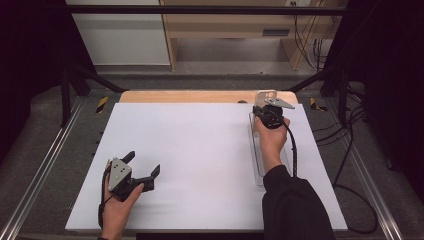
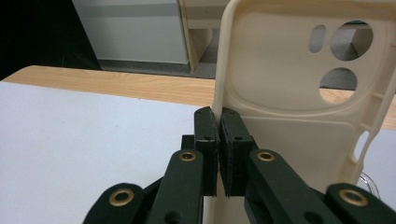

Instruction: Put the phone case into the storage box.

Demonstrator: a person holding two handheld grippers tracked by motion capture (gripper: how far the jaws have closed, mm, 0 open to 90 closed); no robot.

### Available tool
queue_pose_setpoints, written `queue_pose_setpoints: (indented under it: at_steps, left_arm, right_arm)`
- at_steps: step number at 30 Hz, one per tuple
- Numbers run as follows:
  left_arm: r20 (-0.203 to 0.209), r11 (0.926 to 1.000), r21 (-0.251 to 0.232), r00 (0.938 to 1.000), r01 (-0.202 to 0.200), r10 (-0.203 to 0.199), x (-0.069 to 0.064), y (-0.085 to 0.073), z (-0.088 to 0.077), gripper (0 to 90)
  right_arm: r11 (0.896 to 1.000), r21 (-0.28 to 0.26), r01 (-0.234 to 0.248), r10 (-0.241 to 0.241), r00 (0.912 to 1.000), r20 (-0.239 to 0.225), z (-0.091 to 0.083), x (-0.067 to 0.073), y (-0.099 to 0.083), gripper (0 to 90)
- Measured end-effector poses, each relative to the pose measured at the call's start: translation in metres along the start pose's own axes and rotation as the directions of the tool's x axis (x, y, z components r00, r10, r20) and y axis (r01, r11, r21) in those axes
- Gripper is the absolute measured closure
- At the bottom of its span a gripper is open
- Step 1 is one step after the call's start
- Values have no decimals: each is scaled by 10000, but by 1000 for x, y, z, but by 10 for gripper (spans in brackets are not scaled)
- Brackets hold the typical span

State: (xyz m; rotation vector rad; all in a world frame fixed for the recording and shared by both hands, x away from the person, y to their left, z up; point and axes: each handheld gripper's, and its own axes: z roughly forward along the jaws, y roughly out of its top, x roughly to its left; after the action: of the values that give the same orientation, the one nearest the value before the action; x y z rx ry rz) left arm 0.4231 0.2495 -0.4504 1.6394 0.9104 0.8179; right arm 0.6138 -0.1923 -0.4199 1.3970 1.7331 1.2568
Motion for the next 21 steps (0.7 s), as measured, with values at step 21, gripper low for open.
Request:
queue_pose_setpoints:
  at_steps: [21]
  left_arm:
    - [5,10000,-10,10000,-2,2,0,0,0,27]
  right_arm:
    - [9999,82,92,-92,10000,37,2,0,-1,869]
